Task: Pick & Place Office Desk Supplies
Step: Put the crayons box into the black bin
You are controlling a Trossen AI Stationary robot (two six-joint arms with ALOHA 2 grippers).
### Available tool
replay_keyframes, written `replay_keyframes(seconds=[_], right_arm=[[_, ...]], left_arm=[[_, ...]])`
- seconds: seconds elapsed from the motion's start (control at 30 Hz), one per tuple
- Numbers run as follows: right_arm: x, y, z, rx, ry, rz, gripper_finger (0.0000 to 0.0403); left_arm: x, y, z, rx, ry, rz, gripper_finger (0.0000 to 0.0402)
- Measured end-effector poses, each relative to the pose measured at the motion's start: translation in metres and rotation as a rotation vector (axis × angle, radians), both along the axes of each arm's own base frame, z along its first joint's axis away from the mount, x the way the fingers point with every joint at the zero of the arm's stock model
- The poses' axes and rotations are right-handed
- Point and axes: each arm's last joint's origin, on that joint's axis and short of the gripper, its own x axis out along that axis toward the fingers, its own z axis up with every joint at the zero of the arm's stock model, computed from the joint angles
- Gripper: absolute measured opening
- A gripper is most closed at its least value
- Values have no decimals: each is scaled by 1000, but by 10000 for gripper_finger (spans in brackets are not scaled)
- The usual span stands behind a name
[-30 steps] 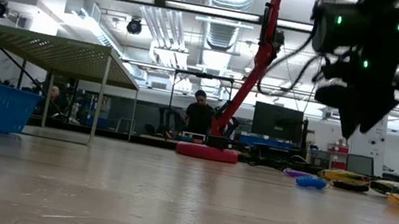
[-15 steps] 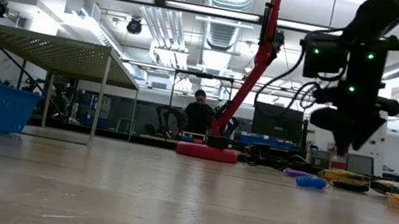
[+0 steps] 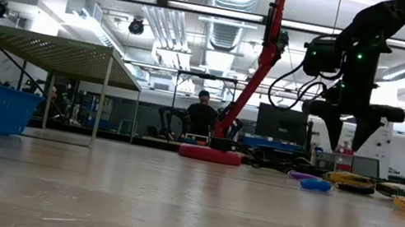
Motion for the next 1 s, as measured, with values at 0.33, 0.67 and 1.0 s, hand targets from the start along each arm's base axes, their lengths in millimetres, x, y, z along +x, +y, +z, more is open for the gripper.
replay_keyframes(seconds=[0.33,0.67,1.0], right_arm=[[-2,-10,1,-13,-41,-5,212],[1,-19,-23,-20,43,-83,212],[4,-32,-58,19,174,-145,212]], left_arm=[[0,0,0,0,0,0,256],[0,0,0,0,0,-1,256],[0,0,0,0,0,-1,256]])
